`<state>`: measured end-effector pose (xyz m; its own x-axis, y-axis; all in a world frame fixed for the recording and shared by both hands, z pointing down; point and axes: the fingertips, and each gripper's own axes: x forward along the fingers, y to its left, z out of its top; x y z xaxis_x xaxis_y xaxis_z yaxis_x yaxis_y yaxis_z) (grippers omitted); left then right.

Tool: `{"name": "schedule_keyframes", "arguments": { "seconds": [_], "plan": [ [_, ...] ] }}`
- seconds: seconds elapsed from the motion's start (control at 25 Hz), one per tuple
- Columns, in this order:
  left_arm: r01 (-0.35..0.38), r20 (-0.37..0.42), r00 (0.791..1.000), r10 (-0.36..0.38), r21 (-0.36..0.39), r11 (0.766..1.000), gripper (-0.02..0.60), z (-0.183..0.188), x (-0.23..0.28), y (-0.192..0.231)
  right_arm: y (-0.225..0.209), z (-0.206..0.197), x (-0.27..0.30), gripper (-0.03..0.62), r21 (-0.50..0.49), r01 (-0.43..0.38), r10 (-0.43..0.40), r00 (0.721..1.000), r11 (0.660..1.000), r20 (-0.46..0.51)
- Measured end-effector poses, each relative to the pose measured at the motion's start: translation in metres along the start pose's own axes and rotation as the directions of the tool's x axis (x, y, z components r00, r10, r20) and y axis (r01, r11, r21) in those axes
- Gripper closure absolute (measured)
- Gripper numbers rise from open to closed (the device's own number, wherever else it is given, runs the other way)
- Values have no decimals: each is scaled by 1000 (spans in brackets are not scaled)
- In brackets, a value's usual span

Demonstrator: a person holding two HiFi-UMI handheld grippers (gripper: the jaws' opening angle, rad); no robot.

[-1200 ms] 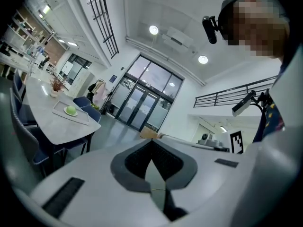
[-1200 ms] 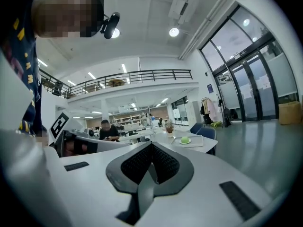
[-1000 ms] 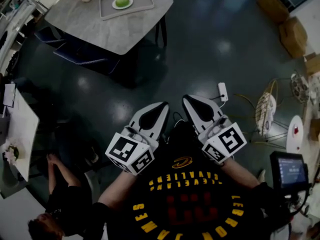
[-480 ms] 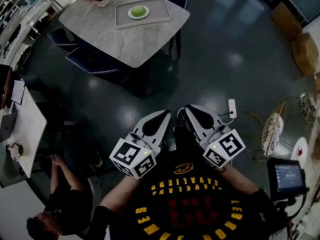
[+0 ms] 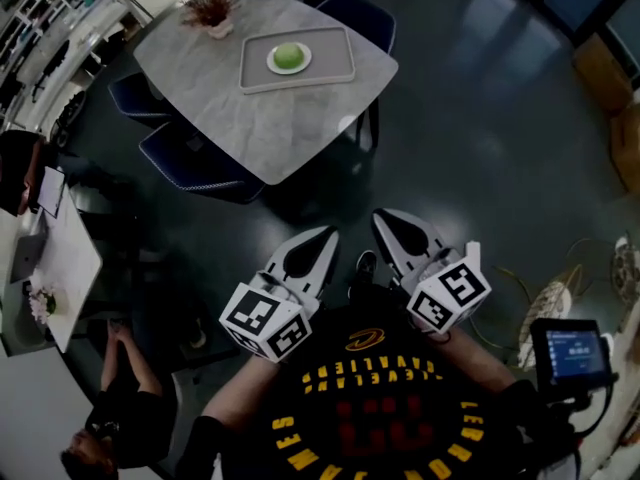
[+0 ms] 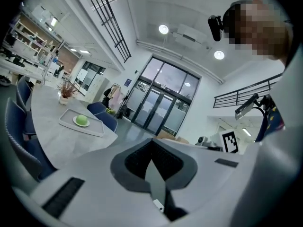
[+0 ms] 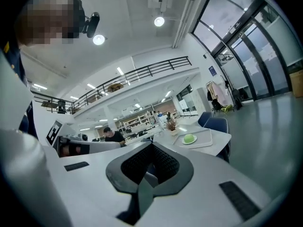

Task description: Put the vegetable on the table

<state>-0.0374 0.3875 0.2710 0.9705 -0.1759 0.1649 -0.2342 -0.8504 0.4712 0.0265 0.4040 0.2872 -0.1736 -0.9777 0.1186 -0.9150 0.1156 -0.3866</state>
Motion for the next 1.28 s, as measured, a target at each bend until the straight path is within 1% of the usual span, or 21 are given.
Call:
{"name": "schedule_keyframes", "arguments": {
  "seconds": [0.12,0.24,0.4,0.48,0.6,0.76,0.88,1.0,1.08,1.16,1.28],
  "plan": [
    [-21,6,1000,21,4,1000,581,11,31,2,-31,14,9,589,28,-25,25,1000,999,2],
    [-35,10,999,35,14,999,581,18,56,3,-53,29,14,589,58,-65,63,997,996,34],
    [-40,22,999,40,5,999,581,22,81,5,-76,38,19,589,69,-78,76,996,995,37],
    [-45,35,998,45,-2,999,581,23,89,9,-85,39,22,589,76,-84,81,996,994,35],
    [-48,32,998,49,-17,999,581,24,100,16,-95,42,32,589,86,-101,99,995,991,32],
    [-59,42,997,61,-31,998,581,28,112,31,-102,40,48,589,87,-124,124,992,989,3],
    [-63,40,997,65,-43,997,581,32,125,42,-113,40,60,589,84,-120,121,993,989,-9],
    [-51,45,998,54,-57,997,581,37,142,54,-130,45,71,589,84,-101,103,995,991,-17],
    [-45,35,998,48,-65,997,581,43,154,64,-141,49,81,589,84,-86,88,996,993,-21],
    [-44,27,999,46,-75,996,581,50,164,78,-151,52,95,589,89,-76,79,997,993,-27],
    [-47,45,998,52,-98,994,581,63,179,106,-164,58,121,589,91,-77,81,996,993,-41]
  ]
}}
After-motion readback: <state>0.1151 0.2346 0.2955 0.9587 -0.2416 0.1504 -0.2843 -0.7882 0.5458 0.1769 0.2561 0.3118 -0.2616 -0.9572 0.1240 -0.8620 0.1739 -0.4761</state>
